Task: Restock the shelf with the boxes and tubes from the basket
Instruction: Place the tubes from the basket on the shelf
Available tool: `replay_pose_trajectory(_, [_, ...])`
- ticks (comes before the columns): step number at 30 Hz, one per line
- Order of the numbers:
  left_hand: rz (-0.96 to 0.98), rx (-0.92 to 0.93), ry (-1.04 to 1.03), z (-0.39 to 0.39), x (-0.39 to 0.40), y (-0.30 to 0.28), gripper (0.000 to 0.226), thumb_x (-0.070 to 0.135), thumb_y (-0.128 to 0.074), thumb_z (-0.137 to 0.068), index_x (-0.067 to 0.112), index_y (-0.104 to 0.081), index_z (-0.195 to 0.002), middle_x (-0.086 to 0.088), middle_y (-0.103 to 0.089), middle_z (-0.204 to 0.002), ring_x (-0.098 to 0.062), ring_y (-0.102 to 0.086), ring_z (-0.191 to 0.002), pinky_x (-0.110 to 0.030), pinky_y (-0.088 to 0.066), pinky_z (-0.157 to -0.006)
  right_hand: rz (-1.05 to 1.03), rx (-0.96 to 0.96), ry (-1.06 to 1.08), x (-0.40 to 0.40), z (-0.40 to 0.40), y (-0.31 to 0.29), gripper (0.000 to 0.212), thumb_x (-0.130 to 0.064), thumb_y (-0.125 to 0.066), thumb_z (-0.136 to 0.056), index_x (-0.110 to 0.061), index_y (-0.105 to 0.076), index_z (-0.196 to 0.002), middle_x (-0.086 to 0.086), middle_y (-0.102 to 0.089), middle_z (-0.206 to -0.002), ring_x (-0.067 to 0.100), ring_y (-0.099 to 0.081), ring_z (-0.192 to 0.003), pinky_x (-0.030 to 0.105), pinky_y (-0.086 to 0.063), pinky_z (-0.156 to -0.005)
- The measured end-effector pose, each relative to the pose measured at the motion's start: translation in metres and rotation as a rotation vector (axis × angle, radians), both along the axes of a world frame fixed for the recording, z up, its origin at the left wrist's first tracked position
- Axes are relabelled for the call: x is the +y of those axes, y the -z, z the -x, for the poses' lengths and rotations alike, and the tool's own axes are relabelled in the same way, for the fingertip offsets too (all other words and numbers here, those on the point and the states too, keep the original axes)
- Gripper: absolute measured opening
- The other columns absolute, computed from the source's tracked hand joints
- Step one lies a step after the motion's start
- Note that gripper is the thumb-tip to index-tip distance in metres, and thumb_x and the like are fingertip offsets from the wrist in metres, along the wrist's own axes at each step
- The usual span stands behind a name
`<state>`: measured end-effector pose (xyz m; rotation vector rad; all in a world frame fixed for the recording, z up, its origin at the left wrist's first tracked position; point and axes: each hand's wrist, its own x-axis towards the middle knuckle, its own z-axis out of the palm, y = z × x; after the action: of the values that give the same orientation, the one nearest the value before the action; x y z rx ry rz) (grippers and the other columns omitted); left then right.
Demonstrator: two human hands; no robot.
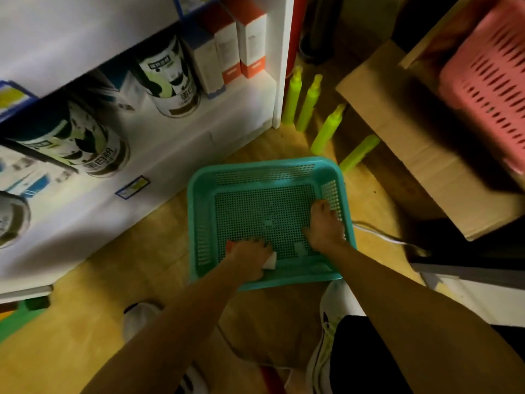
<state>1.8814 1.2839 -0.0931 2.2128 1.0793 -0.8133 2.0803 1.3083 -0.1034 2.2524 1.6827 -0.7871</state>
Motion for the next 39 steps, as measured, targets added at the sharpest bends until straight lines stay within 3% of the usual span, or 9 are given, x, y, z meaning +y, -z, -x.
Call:
replay_pose_trajectory(6, [-0.033, 0.085, -0.012, -0.004, -0.001, 0.007, 0.048, 0.022, -0.061, -0.092, 0.013, -0.047, -0.137, -0.010, -0.045, -0.137, -0.029, -0.047, -0.126, -0.044, -0.045, -0.089, -0.089, -0.091, 0.141, -0.012, 0.000, 0.006, 0.057, -0.012, -0.067, -0.086, -0.010, -0.043, -0.137, 0.017, -0.051, -0.130, 0.038, -0.056, -0.117, 0.045, -0.054, -0.081])
replay_pose_trajectory(11, [0.009, 0.062, 0.013, 0.002, 0.011, 0.017, 0.044, 0.023, -0.061, -0.092, 0.013, -0.052, -0.134, -0.012, -0.045, -0.135, -0.031, -0.056, -0.114, -0.042, -0.049, -0.088, -0.102, -0.088, 0.271, -0.020, 0.005, 0.020, 0.041, -0.010, -0.058, -0.094, -0.010, -0.045, -0.133, 0.014, -0.063, -0.123, 0.036, -0.066, -0.105, 0.046, -0.055, -0.079])
replay_pose_trajectory(14, [-0.017, -0.042, -0.108, 0.016, 0.019, 0.021, 0.048, 0.028, -0.063, -0.091, 0.014, -0.050, -0.135, -0.010, -0.047, -0.134, -0.030, -0.057, -0.117, -0.042, -0.048, -0.091, -0.078, -0.036, 0.320, -0.022, 0.007, 0.017, 0.033, -0.012, -0.056, -0.095, -0.011, -0.051, -0.127, 0.015, -0.065, -0.117, 0.038, -0.065, -0.106, 0.051, -0.053, -0.085])
replay_pose_trajectory(18, [-0.014, -0.190, -0.393, 0.040, 0.028, 0.015, 0.047, 0.043, -0.065, -0.091, 0.016, -0.054, -0.127, -0.008, -0.063, -0.124, -0.027, -0.061, -0.111, -0.039, -0.050, -0.093, -0.108, 0.071, 0.326, -0.021, 0.014, 0.007, 0.043, -0.021, -0.070, -0.085, -0.015, -0.053, -0.124, 0.014, -0.066, -0.114, 0.035, -0.065, -0.106, 0.045, -0.052, -0.084])
replay_pose_trajectory(25, [-0.138, -0.252, -0.569, 0.064, 0.045, -0.037, 0.063, 0.050, -0.071, -0.083, 0.017, -0.043, -0.129, -0.008, -0.063, -0.121, -0.030, -0.063, -0.106, -0.042, -0.053, -0.087, -0.179, 0.307, 0.304, -0.012, 0.045, -0.031, 0.044, -0.036, -0.069, -0.079, -0.024, -0.055, -0.119, 0.005, -0.067, -0.112, 0.028, -0.065, -0.099, 0.044, -0.056, -0.082])
replay_pose_trajectory(30, [-0.234, -0.338, -0.617, 0.089, 0.053, -0.098, 0.062, 0.054, -0.071, -0.080, 0.023, -0.049, -0.129, -0.005, -0.061, -0.125, -0.028, -0.061, -0.111, -0.043, -0.051, -0.091, -0.238, 0.474, 0.240, -0.003, 0.075, -0.080, 0.045, -0.037, -0.071, -0.080, -0.026, -0.057, -0.121, 0.000, -0.069, -0.113, 0.023, -0.067, -0.099, 0.046, -0.057, -0.083])
replay_pose_trajectory(34, [-0.362, -0.322, -0.611, 0.110, 0.054, -0.146, 0.064, 0.061, -0.072, -0.074, 0.028, -0.055, -0.126, -0.001, -0.063, -0.128, -0.026, -0.061, -0.114, -0.040, -0.052, -0.090, -0.321, 0.580, 0.285, 0.001, 0.096, -0.118, 0.043, -0.025, -0.075, -0.081, -0.019, -0.059, -0.120, 0.004, -0.069, -0.114, 0.026, -0.065, -0.104, 0.041, -0.054, -0.087])
replay_pose_trajectory(37, [-0.497, -0.295, -0.643, 0.129, 0.046, -0.193, 0.062, 0.063, -0.077, -0.069, 0.030, -0.059, -0.118, 0.001, -0.066, -0.119, -0.024, -0.063, -0.106, -0.033, -0.049, -0.080, -0.364, 0.681, 0.339, 0.001, 0.111, -0.156, 0.041, -0.015, -0.079, -0.078, -0.014, -0.061, -0.115, 0.004, -0.068, -0.106, 0.024, -0.063, -0.098, 0.036, -0.051, -0.082])
replay_pose_trajectory(39, [-0.554, -0.260, -0.647, 0.141, 0.037, -0.226, 0.061, 0.066, -0.076, -0.068, 0.029, -0.060, -0.113, -0.001, -0.067, -0.113, -0.025, -0.063, -0.101, -0.033, -0.049, -0.079, -0.407, 0.703, 0.321, 0.001, 0.120, -0.180, 0.038, -0.012, -0.080, -0.075, -0.015, -0.062, -0.109, 0.008, -0.070, -0.104, 0.028, -0.065, -0.097, 0.040, -0.054, -0.082])
